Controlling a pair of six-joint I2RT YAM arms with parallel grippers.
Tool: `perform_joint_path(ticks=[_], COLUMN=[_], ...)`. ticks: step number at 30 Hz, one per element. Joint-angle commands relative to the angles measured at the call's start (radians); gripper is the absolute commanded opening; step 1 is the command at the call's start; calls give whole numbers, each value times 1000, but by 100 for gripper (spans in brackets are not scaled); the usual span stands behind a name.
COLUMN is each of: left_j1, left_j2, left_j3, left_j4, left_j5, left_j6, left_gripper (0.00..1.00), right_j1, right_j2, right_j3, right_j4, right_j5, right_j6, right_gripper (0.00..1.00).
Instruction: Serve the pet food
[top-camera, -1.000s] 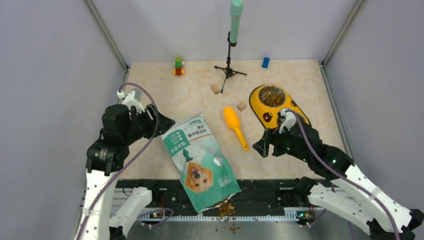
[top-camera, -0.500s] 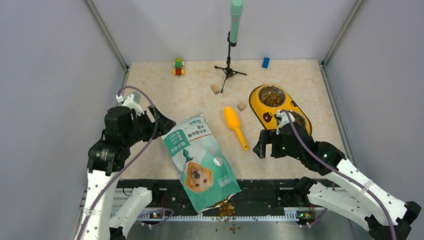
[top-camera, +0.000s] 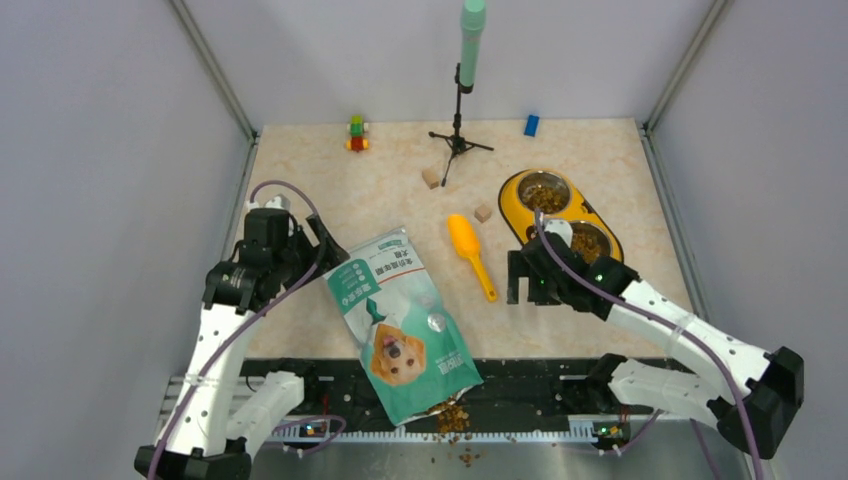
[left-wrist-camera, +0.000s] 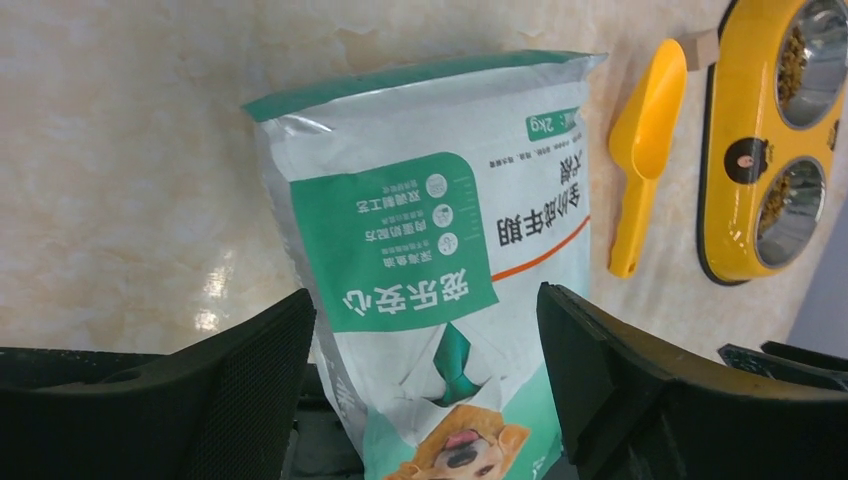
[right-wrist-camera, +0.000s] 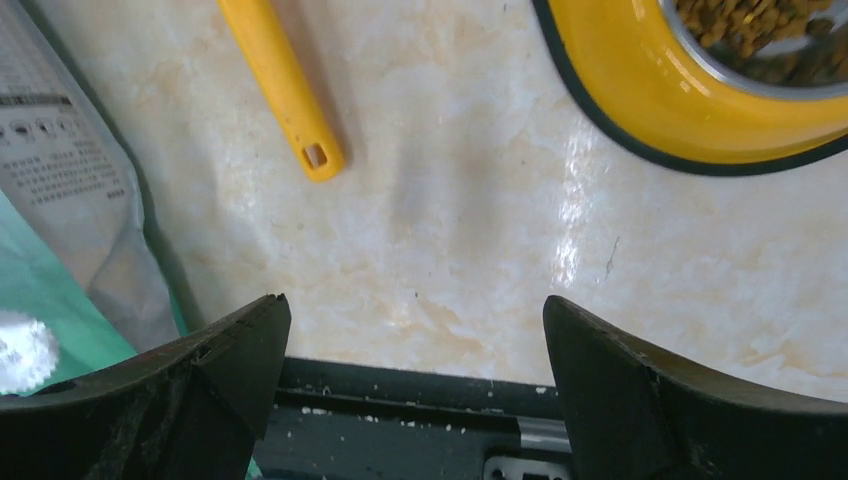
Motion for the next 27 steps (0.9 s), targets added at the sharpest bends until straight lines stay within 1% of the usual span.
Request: perform_joint_path(ticks=[1, 4, 6, 8, 10, 12, 13, 14, 19, 22, 25, 27], left_j1=[3, 3, 3, 3, 3, 3, 3, 3, 3, 3, 3, 3], left_j2=[12, 35, 44, 43, 34, 18, 11, 4, -16, -25, -26, -25], left_j3=[55, 94, 109, 113, 100, 79, 68, 58, 12, 12, 31, 35], left_j4=[38, 65, 100, 137, 183, 226, 245, 264, 324, 354, 388, 411], left_j5=[-124, -169, -180, -202, -230, -275, -293, -311, -402, -447, -425, -419], left_j6=[3, 14, 31, 45, 49, 42, 40, 37, 28, 41, 102, 114], left_gripper=[86, 87, 87, 87, 87, 87, 87, 87, 86, 86, 86, 85], right_j1=[-10, -50, -118, -240, -370, -492, -531, -554, -561, -561, -561, -561], right_j2=[76, 141, 178, 199, 199, 185, 178, 170, 169, 174, 163, 160], right_j3=[169, 239, 275, 279, 251, 210, 195, 185, 213, 242, 262, 268], right_j4=[53, 99, 110, 142, 201, 270, 300, 323, 302, 279, 286, 296], right_j5=[120, 78, 19, -89, -246, -437, -487, -506, -412, -357, -314, -306], right_j6=[2, -54, -66, -70, -54, -16, -4, 2, -41, -71, -92, -97], right_gripper=[99, 99, 99, 99, 99, 99, 99, 99, 99, 99, 99, 99])
